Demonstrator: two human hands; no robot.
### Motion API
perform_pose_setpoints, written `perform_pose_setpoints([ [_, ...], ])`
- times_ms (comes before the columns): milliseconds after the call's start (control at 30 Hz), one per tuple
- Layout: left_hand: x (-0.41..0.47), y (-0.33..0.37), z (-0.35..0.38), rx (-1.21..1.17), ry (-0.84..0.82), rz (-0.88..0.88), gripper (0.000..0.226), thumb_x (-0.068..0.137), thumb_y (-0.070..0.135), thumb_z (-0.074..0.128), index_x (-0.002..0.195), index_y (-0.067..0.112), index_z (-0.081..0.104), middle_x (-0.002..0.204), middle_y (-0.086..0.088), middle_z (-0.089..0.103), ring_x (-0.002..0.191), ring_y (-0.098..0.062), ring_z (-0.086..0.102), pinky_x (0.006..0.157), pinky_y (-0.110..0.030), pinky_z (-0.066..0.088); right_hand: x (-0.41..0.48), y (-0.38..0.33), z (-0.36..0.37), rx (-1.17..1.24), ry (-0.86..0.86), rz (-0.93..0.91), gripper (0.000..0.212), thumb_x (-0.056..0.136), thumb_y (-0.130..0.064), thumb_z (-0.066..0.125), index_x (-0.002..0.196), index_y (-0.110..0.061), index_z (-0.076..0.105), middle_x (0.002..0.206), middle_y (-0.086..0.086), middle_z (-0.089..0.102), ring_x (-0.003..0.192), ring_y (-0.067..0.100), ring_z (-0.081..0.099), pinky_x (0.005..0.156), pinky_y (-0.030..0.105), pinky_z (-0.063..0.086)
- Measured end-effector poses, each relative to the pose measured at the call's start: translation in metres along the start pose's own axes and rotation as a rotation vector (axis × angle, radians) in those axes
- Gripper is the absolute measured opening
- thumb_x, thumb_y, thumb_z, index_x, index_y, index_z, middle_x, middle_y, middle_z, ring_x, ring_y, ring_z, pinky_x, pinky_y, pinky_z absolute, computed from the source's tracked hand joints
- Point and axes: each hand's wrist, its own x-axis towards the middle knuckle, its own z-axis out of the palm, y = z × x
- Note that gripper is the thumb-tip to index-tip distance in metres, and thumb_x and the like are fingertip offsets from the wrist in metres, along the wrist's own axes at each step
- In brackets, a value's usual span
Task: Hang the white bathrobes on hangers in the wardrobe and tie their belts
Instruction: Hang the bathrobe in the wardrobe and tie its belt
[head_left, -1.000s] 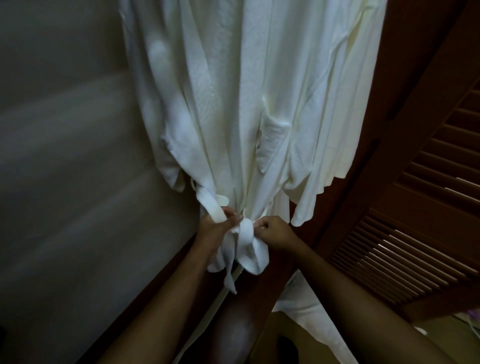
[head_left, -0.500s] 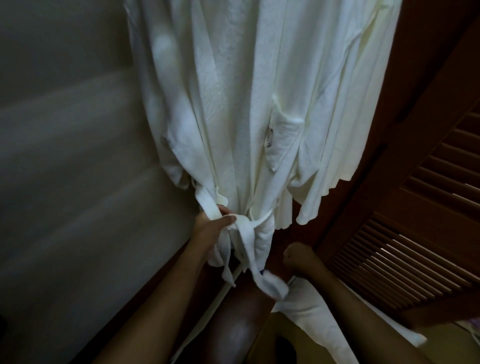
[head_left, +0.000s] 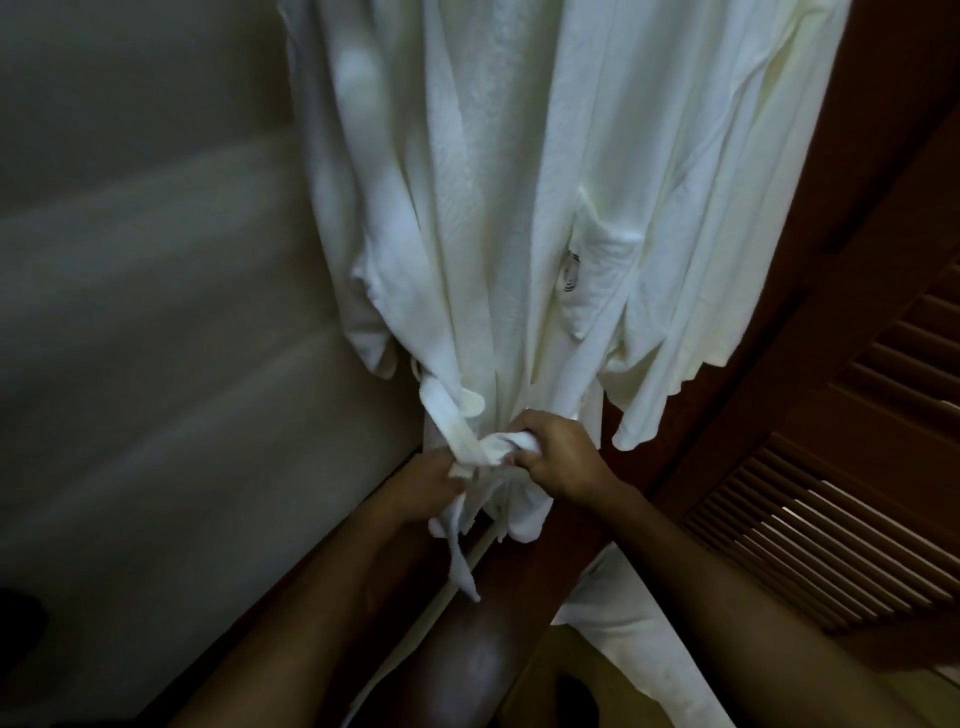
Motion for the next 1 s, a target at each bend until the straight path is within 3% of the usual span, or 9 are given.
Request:
perform_pose_setpoints([
  [100, -0.002, -0.032, -0.005, 0.3, 0.206, -0.045, 0.024, 0.104, 0.025, 0.053, 0.119, 0.013, 0.067, 0.116, -0.01, 0.071, 0.11, -0.03, 0.065, 0.091, -0.033, 0.046, -0.003, 0.004, 0.002, -0.027, 0.112, 0.009, 0.011, 0.084, -0.032, 0.073, 0.092, -0.03, 0.065, 0.09, -0.012, 0.065, 0.082, 0.009, 0.062, 0.079, 0.037, 0.05],
  [167, -0.004, -0.042, -0.011, 0.231, 0.497, -0.054, 0.007, 0.094, 0.02, 0.059, 0.096, 0.019, 0.066, 0.093, -0.003, 0.071, 0.09, -0.027, 0.067, 0.078, -0.033, 0.046, -0.006, 0.004, 0.005, -0.04, 0.183, 0.012, 0.008, 0.088, -0.028, 0.07, 0.089, -0.029, 0.061, 0.087, -0.012, 0.063, 0.079, 0.009, 0.06, 0.077, 0.039, 0.049],
  [233, -0.005, -0.044, -0.016, 0.207, 0.639, -0.059, 0.015, 0.081, 0.017, 0.066, 0.076, 0.021, 0.053, 0.072, 0.004, 0.06, 0.07, -0.024, 0.06, 0.068, -0.032, 0.043, -0.006, 0.003, 0.002, -0.03, 0.207, 0.016, 0.009, 0.089, -0.024, 0.068, 0.089, -0.026, 0.059, 0.086, -0.011, 0.061, 0.078, 0.01, 0.059, 0.073, 0.035, 0.047],
  [367, -0.002, -0.048, -0.014, 0.183, 0.271, -0.021, 0.017, 0.082, 0.011, 0.066, 0.084, 0.02, 0.051, 0.08, 0.001, 0.062, 0.081, -0.027, 0.063, 0.068, -0.029, 0.044, -0.005, 0.0, -0.004, 0.048, 0.196, 0.026, 0.009, 0.088, -0.014, 0.068, 0.091, -0.017, 0.06, 0.088, -0.004, 0.063, 0.077, 0.01, 0.058, 0.064, 0.019, 0.039],
  [500, -0.005, -0.029, 0.0, -0.635, 0.042, 0.111, 0.033, 0.085, -0.006, 0.064, 0.112, 0.014, 0.06, 0.092, 0.004, 0.071, 0.091, -0.02, 0.065, 0.071, -0.024, 0.049, -0.008, -0.005, -0.007, 0.212, 0.165, 0.082, 0.011, 0.089, -0.012, 0.069, 0.094, -0.018, 0.062, 0.087, -0.004, 0.067, 0.078, 0.005, 0.062, 0.063, 0.012, 0.045],
  [600, -0.004, -0.003, 0.001, -0.868, -0.052, 0.151, 0.042, 0.095, -0.001, 0.061, 0.134, 0.015, 0.059, 0.121, -0.003, 0.073, 0.11, -0.02, 0.07, 0.086, -0.033, 0.057, -0.008, -0.005, -0.01, 0.254, 0.133, 0.122, 0.015, 0.089, -0.014, 0.071, 0.093, -0.023, 0.06, 0.087, -0.008, 0.068, 0.081, 0.003, 0.063, 0.065, 0.015, 0.048],
  [733, 0.006, 0.011, -0.008, -0.846, 0.052, 0.154, 0.027, 0.096, 0.006, 0.067, 0.123, 0.009, 0.065, 0.098, -0.002, 0.078, 0.09, -0.019, 0.074, 0.07, -0.024, 0.057, -0.005, 0.002, -0.013, 0.171, 0.165, 0.115, 0.017, 0.087, -0.014, 0.072, 0.092, -0.024, 0.06, 0.091, -0.006, 0.064, 0.082, 0.001, 0.059, 0.066, 0.013, 0.041],
  [867, 0.022, 0.004, -0.015, -0.698, 0.15, 0.128, 0.017, 0.093, 0.009, 0.073, 0.109, 0.005, 0.068, 0.068, -0.004, 0.069, 0.059, -0.018, 0.063, 0.061, -0.031, 0.051, -0.007, 0.002, -0.012, 0.121, 0.216, 0.147, 0.019, 0.083, -0.02, 0.075, 0.095, -0.026, 0.062, 0.094, -0.004, 0.057, 0.083, 0.001, 0.054, 0.066, 0.012, 0.036],
  [1000, 0.038, -0.011, -0.022, -0.487, 0.346, 0.139, 0.016, 0.091, 0.004, 0.066, 0.102, 0.011, 0.076, 0.087, -0.005, 0.078, 0.081, -0.017, 0.073, 0.076, -0.033, 0.057, -0.008, -0.004, -0.001, 0.127, 0.232, 0.217, 0.018, 0.09, -0.044, 0.069, 0.093, -0.026, 0.066, 0.093, -0.008, 0.057, 0.084, 0.003, 0.056, 0.07, 0.013, 0.038],
])
